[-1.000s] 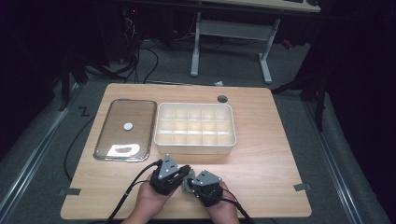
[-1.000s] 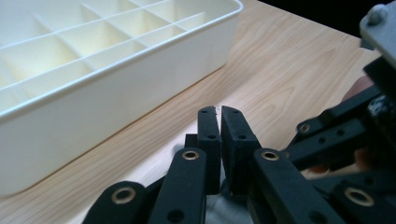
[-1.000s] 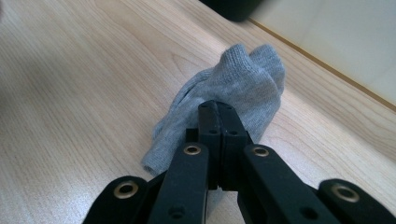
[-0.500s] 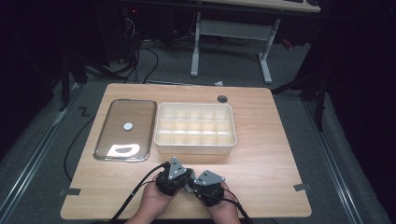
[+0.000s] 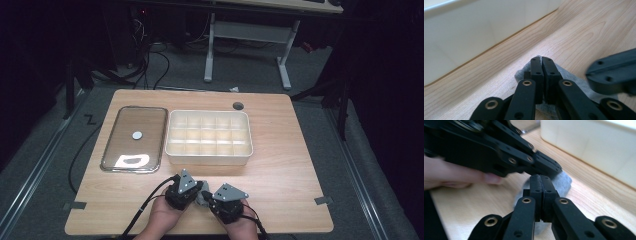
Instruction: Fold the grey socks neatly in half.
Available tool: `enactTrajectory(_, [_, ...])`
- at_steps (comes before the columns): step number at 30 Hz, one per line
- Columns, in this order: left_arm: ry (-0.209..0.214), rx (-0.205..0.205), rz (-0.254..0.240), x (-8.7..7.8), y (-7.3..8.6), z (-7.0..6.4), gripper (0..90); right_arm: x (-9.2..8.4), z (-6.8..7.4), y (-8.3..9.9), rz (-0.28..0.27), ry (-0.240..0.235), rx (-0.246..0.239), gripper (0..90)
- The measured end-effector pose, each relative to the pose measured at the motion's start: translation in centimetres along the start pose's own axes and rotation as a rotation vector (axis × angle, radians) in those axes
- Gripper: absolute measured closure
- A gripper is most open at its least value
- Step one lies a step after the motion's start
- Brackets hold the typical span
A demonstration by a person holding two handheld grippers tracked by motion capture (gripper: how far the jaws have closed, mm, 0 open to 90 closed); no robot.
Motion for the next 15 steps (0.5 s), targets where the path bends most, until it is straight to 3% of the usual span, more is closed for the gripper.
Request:
enactTrajectory(5, [0.004,-0.008,-0.007,0.0,0.1,0.1,88.0,0.0,0.8,0.6,0.034,-0.029,-0.011,89.5])
enactTrajectory(10, [0.004,-0.007,-0.007,0.0,0.2,0.0,88.0,0.8,0.6,1.5,0.088,-0.042,0.000,90.0])
enactTrajectory(15, [0.008,-0.010,-0.007,0.1,0.2,0.1,88.4,1.1,0.3,1.7,0.090,-0.060,0.011,90.0])
Point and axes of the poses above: each handheld gripper's, and its own axes: x roughly forward along the jaws, y roughly out of its underside, z roughly to its left, the point moved 1 cm from there along x, roughly forward along the jaws, and after that the axes turned 1 degree about -z, right-handed, at the moved point
